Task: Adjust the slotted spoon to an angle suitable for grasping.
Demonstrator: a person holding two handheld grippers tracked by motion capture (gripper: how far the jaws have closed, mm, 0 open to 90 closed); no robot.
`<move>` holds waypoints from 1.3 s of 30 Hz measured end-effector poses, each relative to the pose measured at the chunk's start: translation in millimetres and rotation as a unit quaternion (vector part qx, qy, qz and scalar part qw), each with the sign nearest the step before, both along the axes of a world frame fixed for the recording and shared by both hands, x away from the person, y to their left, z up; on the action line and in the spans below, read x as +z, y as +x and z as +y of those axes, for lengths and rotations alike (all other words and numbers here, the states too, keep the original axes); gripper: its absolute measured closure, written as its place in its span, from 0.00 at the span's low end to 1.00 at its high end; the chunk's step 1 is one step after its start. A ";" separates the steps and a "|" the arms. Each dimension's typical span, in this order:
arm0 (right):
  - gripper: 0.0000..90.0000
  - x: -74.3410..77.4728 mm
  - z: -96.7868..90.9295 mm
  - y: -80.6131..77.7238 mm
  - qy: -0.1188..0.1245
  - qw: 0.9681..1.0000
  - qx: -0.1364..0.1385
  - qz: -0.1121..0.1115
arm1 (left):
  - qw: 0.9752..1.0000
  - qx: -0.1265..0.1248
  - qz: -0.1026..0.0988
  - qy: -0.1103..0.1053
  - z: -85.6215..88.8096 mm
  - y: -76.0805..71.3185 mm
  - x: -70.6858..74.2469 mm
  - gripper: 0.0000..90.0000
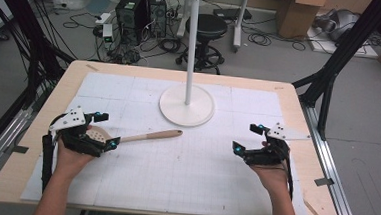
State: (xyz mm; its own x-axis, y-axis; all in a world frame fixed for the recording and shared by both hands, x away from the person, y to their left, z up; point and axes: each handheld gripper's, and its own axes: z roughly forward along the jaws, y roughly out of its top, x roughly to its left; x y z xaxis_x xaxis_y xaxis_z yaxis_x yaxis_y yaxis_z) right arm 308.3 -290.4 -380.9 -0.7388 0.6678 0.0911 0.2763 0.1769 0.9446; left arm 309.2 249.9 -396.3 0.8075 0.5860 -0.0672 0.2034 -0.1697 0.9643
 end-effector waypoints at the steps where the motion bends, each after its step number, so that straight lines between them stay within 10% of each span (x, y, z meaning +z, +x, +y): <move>1: 0.03 -0.1 0.4 0.1 -0.001 1.000 -0.001 0.001 | 1.000 -0.003 -0.001 -0.001 -0.9 0.1 -0.2 0.02; 39: 0.03 0.3 1.4 -0.5 -0.003 1.000 0.005 0.002 | 1.000 -0.011 -0.012 0.011 -2.2 4.6 14.3 0.02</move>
State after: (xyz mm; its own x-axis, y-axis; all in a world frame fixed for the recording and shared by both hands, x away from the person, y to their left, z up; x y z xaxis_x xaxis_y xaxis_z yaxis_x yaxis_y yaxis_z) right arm 307.8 -289.0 -380.5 -0.7455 0.6603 0.0905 0.2789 0.1858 0.9422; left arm 313.8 247.6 -382.0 0.8218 0.5687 -0.0353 0.1769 -0.1957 0.9646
